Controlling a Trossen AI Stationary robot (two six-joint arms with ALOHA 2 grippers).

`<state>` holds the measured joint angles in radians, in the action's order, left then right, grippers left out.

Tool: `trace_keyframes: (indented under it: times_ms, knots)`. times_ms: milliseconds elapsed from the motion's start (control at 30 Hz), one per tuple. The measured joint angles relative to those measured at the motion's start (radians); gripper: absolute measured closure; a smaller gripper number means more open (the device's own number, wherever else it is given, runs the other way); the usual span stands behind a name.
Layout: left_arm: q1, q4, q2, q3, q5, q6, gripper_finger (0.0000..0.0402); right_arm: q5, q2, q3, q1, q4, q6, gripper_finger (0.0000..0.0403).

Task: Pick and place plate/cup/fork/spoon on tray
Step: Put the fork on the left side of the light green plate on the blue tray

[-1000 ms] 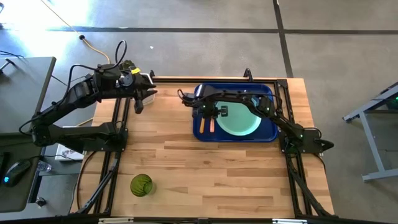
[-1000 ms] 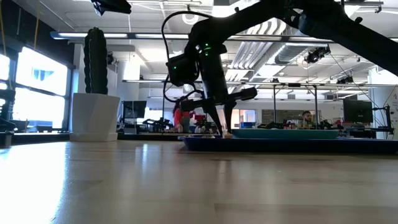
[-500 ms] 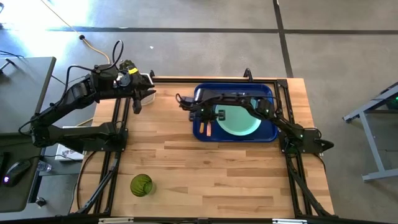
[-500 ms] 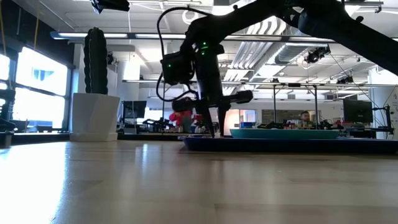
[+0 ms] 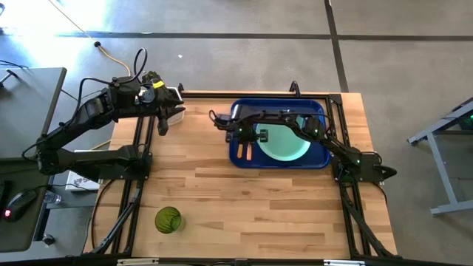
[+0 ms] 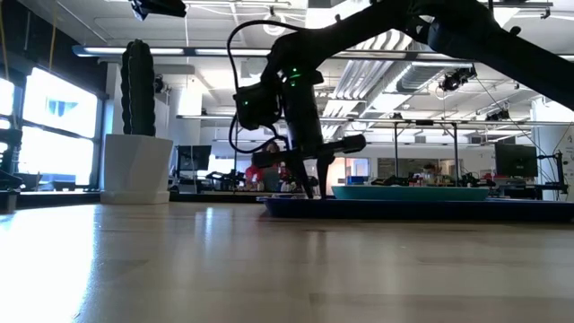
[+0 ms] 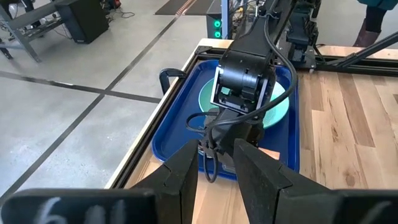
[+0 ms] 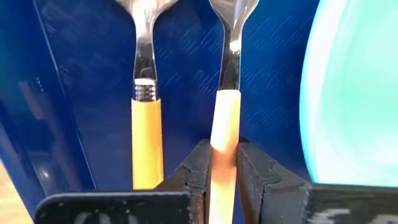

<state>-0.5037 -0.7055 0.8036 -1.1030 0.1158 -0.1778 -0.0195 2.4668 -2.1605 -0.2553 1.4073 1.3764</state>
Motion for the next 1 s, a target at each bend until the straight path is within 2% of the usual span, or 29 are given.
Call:
trace_keyframes:
  times_ms: [133, 400, 1000]
  knots:
    - [0.0, 0.0, -0.011, 0.0, 0.0, 0.0, 0.0307, -0.011, 0.0, 0.0, -0.002, -0.005, 0.011, 0.0368]
    - [0.0, -0.001, -0.02, 0.0, -0.034, 0.001, 0.0307, -0.011, 0.0, 0.0, -0.001, -0.006, 0.013, 0.0328]
    - [0.0, 0.0, -0.019, 0.0, -0.034, 0.001, 0.0307, -0.005, 0.0, 0.0, 0.001, 0.02, -0.034, 0.0324]
